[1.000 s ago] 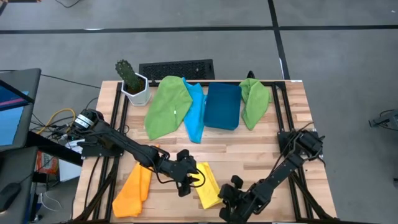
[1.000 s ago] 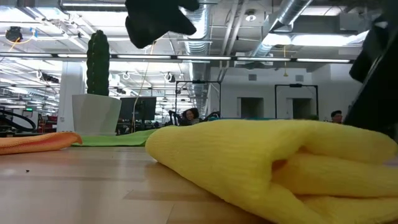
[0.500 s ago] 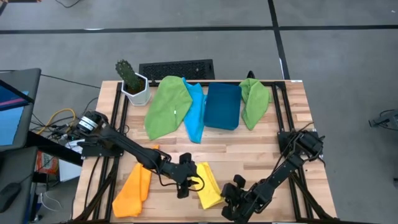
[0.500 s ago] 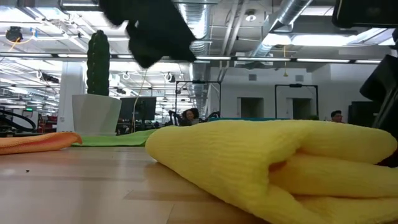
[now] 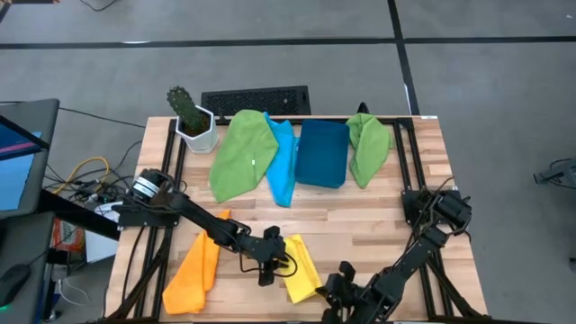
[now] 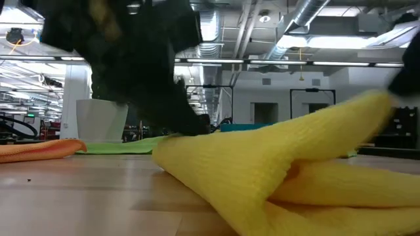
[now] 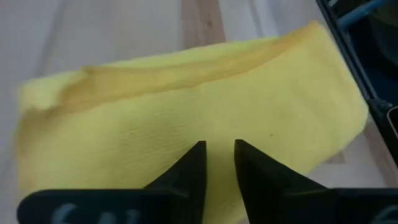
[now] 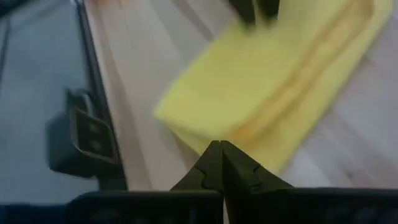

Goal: Fold microfiber towels
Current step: Fold the yellow towel

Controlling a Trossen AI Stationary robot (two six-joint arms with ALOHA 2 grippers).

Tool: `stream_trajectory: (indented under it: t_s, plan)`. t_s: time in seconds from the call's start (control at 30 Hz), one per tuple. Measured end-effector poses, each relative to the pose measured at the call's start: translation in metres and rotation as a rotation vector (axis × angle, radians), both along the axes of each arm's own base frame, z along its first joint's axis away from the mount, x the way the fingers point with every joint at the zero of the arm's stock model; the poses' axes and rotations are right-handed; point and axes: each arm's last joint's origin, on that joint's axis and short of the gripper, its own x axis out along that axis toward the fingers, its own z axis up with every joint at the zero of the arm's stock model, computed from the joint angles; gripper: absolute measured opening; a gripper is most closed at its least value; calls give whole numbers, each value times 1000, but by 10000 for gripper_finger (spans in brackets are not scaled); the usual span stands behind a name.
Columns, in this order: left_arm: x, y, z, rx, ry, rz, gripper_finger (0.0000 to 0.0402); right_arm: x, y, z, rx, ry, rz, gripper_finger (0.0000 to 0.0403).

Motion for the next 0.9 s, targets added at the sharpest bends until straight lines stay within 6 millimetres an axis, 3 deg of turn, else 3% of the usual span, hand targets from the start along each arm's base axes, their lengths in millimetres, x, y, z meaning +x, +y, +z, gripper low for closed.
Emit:
stream_trajectory:
  t_s: [0.13,0.27,0.4,0.63,0.77,0.9]
  plan:
    - [5,0,-12,-24,-2,-2,67,14,2,15,-37,-74,11,29]
    - [9,1,-14,-28,-8,-6,66,27,-6,15,-40,-51,51,26]
    - [12,3,-12,-32,-14,-5,66,26,-13,-9,-34,13,24,21]
    - [20,8,-4,-101,-14,-11,66,8,7,-50,48,74,-15,26]
    - [28,11,10,-122,-57,-23,66,3,13,-66,67,68,-60,27]
    - [32,12,14,-95,-81,-39,66,1,15,-69,87,60,-74,24]
